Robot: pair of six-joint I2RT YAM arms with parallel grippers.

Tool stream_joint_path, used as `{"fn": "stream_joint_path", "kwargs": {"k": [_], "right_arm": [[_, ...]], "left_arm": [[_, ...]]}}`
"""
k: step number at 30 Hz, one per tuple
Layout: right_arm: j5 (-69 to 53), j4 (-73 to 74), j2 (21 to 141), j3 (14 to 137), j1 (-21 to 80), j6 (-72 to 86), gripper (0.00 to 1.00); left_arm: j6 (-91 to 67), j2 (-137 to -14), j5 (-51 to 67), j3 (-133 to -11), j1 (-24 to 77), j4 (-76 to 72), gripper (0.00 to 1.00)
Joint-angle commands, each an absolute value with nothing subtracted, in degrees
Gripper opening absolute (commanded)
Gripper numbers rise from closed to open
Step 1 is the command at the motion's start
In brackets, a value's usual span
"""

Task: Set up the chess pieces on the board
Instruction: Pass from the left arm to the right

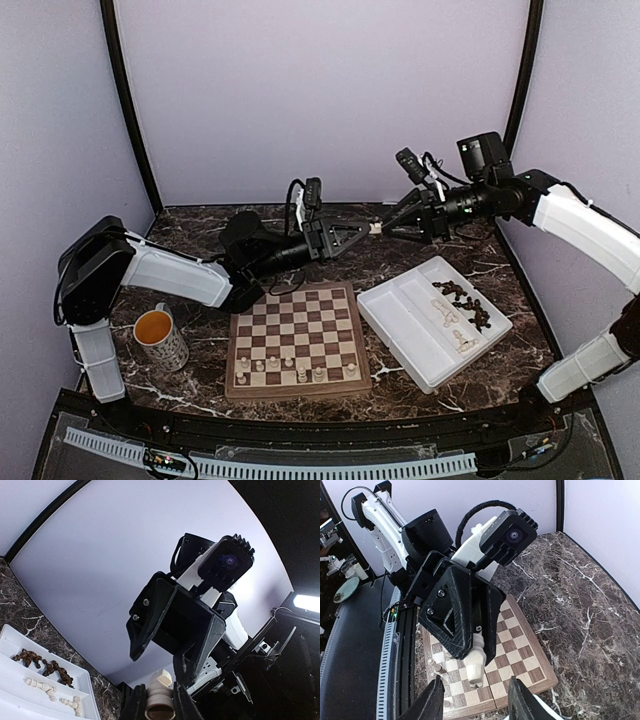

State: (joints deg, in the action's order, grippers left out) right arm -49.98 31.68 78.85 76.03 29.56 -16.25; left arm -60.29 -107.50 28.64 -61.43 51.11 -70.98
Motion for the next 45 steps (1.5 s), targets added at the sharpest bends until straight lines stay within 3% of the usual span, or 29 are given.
{"fn": "stream_joint_path", "kwargs": {"k": [1,10,18,22,26,39,45], "right_arm": [[-53.8,27.8,79.8,76.3,29.2,-13.7,0.43],[-55.8,26.9,80.9,76.5,29.2,-12.7,0.27],[-56.1,26.5,81.7,76.0,29.2,-12.3,0.24],[-56.1,26.5,81.7,76.3,29.2,-12.3,0.14],[-54.4,27.2,81.8,76.8,29.2,-12.6,0.06],[-53.2,28.7,82.1,77.3,29.2,-13.3,0.03],[-46.8,34.8,82.0,80.1,29.3,-18.4,0.04]], "left_arm": [[-61.7,-107.3,28.5,-61.0,51.1,-76.1,0.07],[-62.3,-107.9,28.9,-61.4,51.0,-76.5,0.07],[-63.0,-109.2,29.0,-62.6,51.1,-76.6,0.07],[-63.4,-109.8,29.2,-63.2,51.2,-76.7,0.08],[-63.0,-109.6,29.2,-63.2,51.2,-75.8,0.15],[-60.2,-108.2,28.8,-62.7,51.0,-73.0,0.26],[-53.5,-101.5,25.3,-58.6,50.2,-64.3,0.44]]}}
